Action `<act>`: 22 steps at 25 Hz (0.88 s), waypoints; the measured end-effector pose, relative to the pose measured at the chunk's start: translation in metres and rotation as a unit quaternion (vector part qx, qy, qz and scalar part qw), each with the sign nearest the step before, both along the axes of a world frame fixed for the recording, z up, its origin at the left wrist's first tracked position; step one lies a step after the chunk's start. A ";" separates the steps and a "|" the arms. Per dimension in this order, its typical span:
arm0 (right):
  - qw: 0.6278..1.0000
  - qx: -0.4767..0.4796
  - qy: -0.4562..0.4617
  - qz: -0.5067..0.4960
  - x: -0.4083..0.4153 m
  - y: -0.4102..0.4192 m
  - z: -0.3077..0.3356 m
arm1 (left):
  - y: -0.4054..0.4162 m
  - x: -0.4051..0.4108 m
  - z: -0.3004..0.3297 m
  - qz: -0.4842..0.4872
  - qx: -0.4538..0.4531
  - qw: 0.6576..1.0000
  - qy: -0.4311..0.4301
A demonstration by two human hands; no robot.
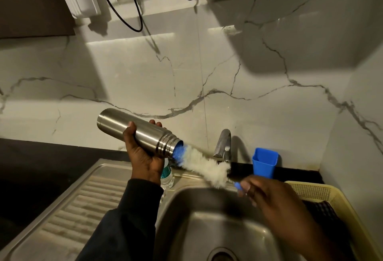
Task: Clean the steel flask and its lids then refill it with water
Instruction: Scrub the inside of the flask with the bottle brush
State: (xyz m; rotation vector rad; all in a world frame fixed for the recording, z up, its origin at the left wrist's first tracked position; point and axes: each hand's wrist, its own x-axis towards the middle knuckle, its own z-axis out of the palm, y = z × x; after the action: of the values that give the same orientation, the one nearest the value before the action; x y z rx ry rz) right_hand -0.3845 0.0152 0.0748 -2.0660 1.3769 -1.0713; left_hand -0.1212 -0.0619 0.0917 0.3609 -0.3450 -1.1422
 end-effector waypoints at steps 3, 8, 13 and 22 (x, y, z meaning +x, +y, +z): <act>0.986 0.129 -0.062 0.083 -0.008 -0.010 -0.006 | 0.000 0.008 -0.001 0.005 -0.008 1.000 -0.006; 0.962 -0.234 0.126 -0.056 -0.003 -0.010 -0.032 | 0.000 0.009 -0.006 0.020 0.008 1.000 0.008; 0.894 0.379 -0.179 0.158 -0.008 0.000 -0.037 | 0.006 0.011 -0.005 -0.003 -0.026 0.998 -0.050; 0.954 -0.245 0.158 -0.062 -0.010 -0.005 -0.052 | -0.002 0.011 -0.007 0.011 0.027 0.998 -0.059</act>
State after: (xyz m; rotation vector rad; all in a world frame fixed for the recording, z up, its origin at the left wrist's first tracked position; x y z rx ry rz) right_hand -0.3943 0.0099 0.0232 -2.6317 1.5221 -1.2791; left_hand -0.1098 -0.0634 0.0851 0.4795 -0.4136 -1.1125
